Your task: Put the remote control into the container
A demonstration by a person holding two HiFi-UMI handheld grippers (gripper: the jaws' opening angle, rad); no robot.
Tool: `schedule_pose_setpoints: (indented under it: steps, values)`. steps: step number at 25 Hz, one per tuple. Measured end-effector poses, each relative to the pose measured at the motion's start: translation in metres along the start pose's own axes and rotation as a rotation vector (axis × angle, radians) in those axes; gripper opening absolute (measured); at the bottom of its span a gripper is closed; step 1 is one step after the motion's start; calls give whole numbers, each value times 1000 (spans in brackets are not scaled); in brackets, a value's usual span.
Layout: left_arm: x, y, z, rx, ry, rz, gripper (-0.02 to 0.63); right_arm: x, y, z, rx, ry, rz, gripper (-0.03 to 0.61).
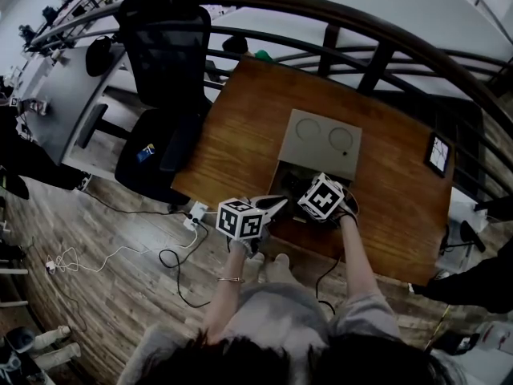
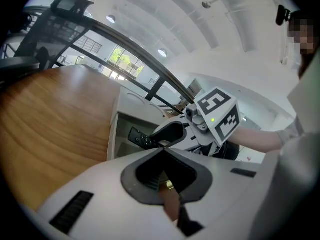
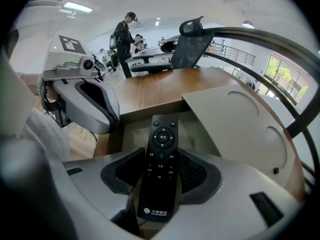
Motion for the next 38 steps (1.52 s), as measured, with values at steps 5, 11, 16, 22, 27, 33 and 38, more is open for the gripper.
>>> schedule_pose_setpoints:
  steps: [5, 11, 16, 22, 27, 33, 38]
  values:
    - [0, 0, 0, -1, 2, 5, 3, -7, -5, 3, 18, 5, 71, 209]
    - [1, -1, 1, -1, 9, 2, 3, -12, -7, 2, 31, -23, 98, 209]
    - [4, -1, 4, -1, 12, 2, 3, -15, -3, 1, 37, -30, 97, 210]
    - [5, 0, 3, -5, 11, 2, 3, -15, -4, 1, 27, -24, 92, 210]
    - [5, 2, 3, -11, 8, 2, 3, -16, -8, 4, -47, 9, 68, 224]
    - [6, 2, -2, -18, -2, 7, 3, -9, -9, 2, -74, -36, 28, 241]
    - [5, 6, -2, -36, -5, 3, 3, 6, -8, -4, -126, -73, -49, 239]
Point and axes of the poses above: the fingertips, and each gripper's own axes: x backward along the fingers, z to its left, y out of its top, the point moved 8 cm from there along x, backward along the fingers, and after that the axes turned 6 degrees about z, right-handed, at the moved point
